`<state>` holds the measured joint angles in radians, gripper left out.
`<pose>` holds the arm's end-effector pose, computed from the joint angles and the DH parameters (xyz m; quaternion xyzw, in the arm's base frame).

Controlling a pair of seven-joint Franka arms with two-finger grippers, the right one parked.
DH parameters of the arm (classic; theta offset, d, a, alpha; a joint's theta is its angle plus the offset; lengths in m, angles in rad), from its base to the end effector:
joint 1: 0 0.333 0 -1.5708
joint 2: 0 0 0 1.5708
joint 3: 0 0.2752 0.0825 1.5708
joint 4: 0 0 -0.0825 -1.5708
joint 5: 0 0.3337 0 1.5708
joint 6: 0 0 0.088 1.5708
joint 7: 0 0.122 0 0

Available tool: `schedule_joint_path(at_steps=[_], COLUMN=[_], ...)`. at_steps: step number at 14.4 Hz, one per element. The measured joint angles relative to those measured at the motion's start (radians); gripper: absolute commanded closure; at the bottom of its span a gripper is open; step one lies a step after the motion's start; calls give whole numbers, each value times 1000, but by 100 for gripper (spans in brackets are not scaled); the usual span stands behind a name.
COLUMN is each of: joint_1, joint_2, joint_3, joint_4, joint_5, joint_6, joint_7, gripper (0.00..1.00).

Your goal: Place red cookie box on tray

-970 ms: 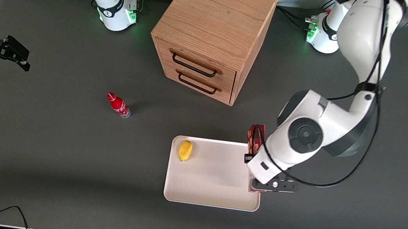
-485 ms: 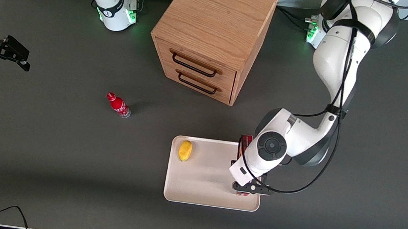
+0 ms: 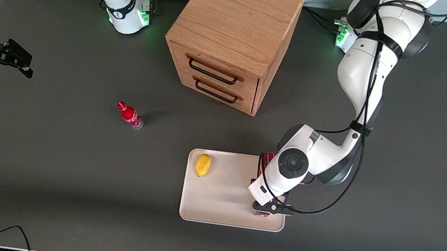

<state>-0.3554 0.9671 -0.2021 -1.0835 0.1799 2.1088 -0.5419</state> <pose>0.6244 -0.3251 0.2311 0.9993 -0.0051 0.0306 0.0217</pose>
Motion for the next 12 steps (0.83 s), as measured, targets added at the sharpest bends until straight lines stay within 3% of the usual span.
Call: schedule_joint_path(at_steps=[6, 10, 12], joint_1=[4, 53, 120], joint_2=[-15, -134, -228], joint_3=[7, 12, 11], joint_4=[25, 51, 55], joint_5=[15, 12, -25], joint_6=[-41, -268, -366], joint_7=[0, 26, 115], gripper=[0, 0, 0])
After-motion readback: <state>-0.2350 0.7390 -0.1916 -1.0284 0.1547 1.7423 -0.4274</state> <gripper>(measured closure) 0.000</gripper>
